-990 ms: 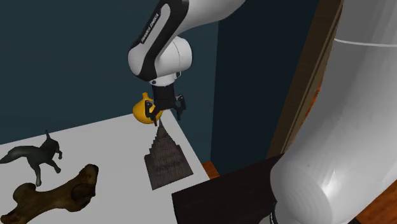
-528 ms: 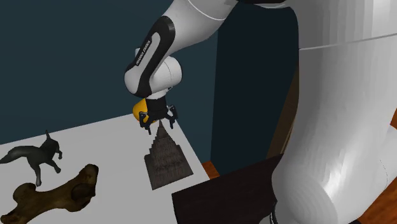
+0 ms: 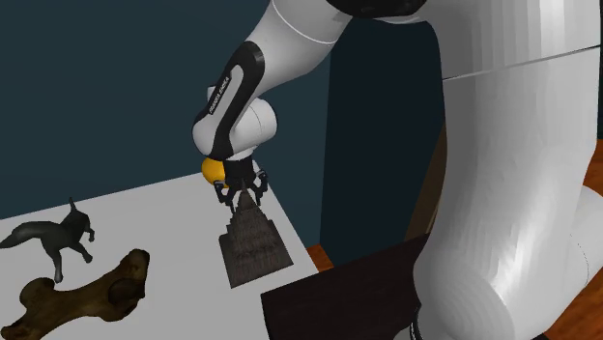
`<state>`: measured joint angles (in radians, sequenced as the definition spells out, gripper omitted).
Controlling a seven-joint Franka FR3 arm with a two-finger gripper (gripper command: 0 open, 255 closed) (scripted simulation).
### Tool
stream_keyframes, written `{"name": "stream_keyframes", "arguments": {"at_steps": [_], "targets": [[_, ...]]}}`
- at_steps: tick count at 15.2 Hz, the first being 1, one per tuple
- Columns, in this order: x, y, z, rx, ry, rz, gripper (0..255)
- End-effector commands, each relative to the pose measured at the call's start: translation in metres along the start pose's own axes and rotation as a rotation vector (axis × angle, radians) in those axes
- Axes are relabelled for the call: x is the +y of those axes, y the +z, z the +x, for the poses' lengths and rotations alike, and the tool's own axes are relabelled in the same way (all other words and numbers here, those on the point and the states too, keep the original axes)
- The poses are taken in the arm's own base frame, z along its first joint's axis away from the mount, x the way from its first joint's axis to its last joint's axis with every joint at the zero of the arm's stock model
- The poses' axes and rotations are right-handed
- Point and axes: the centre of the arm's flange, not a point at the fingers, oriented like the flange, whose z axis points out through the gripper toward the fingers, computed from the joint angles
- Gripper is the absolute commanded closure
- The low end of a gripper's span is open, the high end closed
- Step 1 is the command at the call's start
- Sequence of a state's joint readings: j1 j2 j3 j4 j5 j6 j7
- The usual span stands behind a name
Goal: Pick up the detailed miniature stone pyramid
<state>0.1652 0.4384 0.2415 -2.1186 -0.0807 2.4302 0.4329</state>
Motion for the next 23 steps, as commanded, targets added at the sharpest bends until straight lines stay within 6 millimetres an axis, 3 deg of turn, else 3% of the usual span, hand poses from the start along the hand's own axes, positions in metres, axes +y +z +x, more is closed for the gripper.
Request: {"name": "stream_keyframes", "arguments": {"at_steps": [1,9,23], "targets": [[0.000,0.001,0.000,-0.001,0.000,0.000,255],[0.000,0.001,0.000,-0.001,0.000,0.000,255],[0.000,-0.073,-0.009,-0.001,0.000,0.000,255]]}}
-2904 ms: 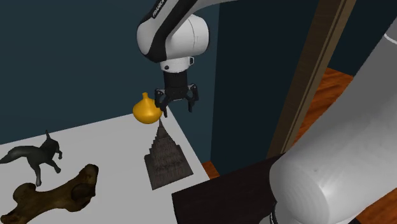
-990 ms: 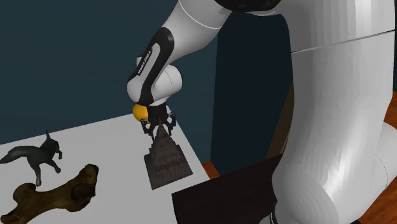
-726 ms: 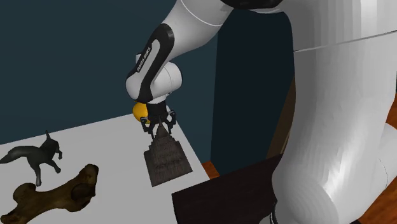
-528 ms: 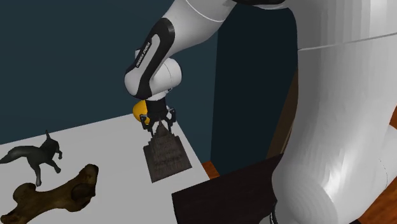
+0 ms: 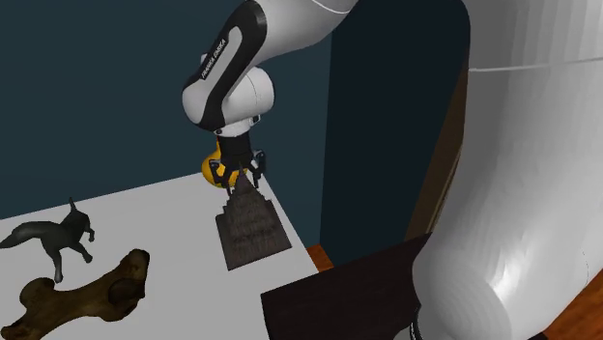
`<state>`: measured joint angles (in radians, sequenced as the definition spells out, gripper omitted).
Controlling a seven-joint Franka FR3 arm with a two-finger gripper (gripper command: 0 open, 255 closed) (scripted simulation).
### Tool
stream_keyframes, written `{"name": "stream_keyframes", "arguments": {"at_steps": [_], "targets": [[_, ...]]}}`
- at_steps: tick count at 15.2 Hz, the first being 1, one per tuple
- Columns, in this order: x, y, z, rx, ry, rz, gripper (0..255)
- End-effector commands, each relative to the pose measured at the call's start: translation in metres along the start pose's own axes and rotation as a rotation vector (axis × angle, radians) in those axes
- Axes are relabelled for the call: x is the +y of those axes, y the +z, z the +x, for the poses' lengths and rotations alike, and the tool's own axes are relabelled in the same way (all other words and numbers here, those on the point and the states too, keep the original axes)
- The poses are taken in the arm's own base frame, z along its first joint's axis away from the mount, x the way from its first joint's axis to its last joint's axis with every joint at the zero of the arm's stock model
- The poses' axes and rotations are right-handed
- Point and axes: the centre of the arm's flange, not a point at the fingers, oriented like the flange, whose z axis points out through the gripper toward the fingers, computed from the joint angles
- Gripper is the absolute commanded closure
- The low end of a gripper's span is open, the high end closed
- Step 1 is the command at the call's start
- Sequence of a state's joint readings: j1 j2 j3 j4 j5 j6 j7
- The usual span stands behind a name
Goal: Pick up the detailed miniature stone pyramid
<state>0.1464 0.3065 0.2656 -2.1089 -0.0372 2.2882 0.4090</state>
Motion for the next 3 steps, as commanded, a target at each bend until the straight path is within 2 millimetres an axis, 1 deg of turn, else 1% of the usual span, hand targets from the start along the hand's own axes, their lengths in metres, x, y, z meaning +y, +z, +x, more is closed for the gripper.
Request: {"name": "stream_keyframes", "arguments": {"at_steps": [1,3], "targets": [[0.0000,-0.0119,-0.0018,0.003,0.000,0.001,255],[0.0000,-0.0126,-0.0019,0.003,0.000,0.001,255]]}}
